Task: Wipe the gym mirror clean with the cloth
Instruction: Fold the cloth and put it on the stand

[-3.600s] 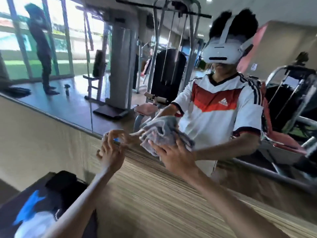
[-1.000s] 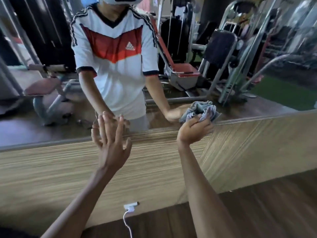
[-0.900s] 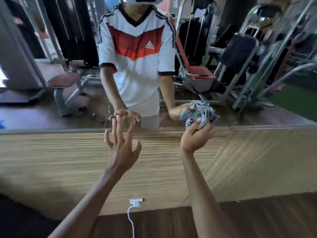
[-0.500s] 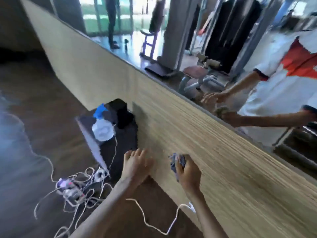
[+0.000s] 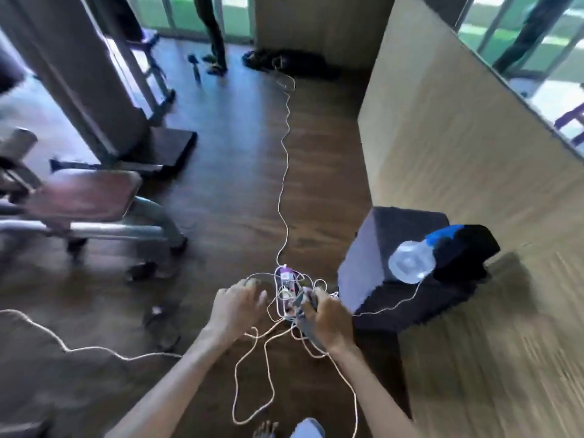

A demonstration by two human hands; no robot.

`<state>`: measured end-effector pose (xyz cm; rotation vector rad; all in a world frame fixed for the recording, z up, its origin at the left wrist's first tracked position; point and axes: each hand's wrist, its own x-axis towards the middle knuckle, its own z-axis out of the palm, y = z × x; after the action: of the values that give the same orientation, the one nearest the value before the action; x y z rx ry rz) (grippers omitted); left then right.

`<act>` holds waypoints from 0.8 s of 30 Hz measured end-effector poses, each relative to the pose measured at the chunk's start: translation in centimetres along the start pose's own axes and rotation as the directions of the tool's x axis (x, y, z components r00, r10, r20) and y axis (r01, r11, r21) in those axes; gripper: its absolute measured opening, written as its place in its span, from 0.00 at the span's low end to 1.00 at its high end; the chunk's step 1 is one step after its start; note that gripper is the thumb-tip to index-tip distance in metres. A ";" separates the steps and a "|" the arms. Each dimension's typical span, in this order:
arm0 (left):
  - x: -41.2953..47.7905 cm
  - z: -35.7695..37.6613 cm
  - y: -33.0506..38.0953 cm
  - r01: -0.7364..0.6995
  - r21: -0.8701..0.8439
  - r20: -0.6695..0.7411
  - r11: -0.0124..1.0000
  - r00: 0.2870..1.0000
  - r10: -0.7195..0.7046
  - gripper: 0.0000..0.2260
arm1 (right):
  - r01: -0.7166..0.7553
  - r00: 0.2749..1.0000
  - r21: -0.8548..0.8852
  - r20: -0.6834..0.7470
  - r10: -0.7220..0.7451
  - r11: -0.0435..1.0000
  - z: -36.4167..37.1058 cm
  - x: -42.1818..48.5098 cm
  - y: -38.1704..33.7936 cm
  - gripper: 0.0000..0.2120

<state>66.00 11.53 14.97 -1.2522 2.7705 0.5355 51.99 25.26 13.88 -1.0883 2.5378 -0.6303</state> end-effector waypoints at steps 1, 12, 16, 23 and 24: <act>0.6 -0.4 -0.1 0.012 -0.014 0.003 1.000 1.000 -0.012 0.19 | 0.006 1.000 -0.014 -0.001 -0.006 1.000 -0.4 0.8 -0.3 0.14; 18.5 -9.0 7.9 -0.056 -0.139 -0.179 0.989 0.983 0.030 0.27 | 0.113 0.968 0.094 -0.235 -0.089 0.989 -9.6 20.9 -0.4 0.11; 26.0 -11.7 11.9 -0.122 -0.144 -0.234 0.982 0.968 0.086 0.15 | 0.092 0.953 0.073 -0.294 -0.067 0.993 -13.9 27.4 0.7 0.13; 39.2 -13.7 21.6 -0.357 -0.129 -0.224 0.925 0.920 0.323 0.15 | -0.092 0.911 0.113 -0.391 0.129 0.989 -19.9 36.5 5.9 0.16; 40.8 -13.6 22.9 -0.391 -0.128 -0.212 0.911 0.908 0.360 0.16 | -0.131 0.897 0.133 -0.407 0.175 0.982 -20.6 37.4 6.8 0.16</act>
<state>23.07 -8.33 26.62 -0.8186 3.2085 0.7252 14.00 7.42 24.12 -0.7705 2.8703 -1.0322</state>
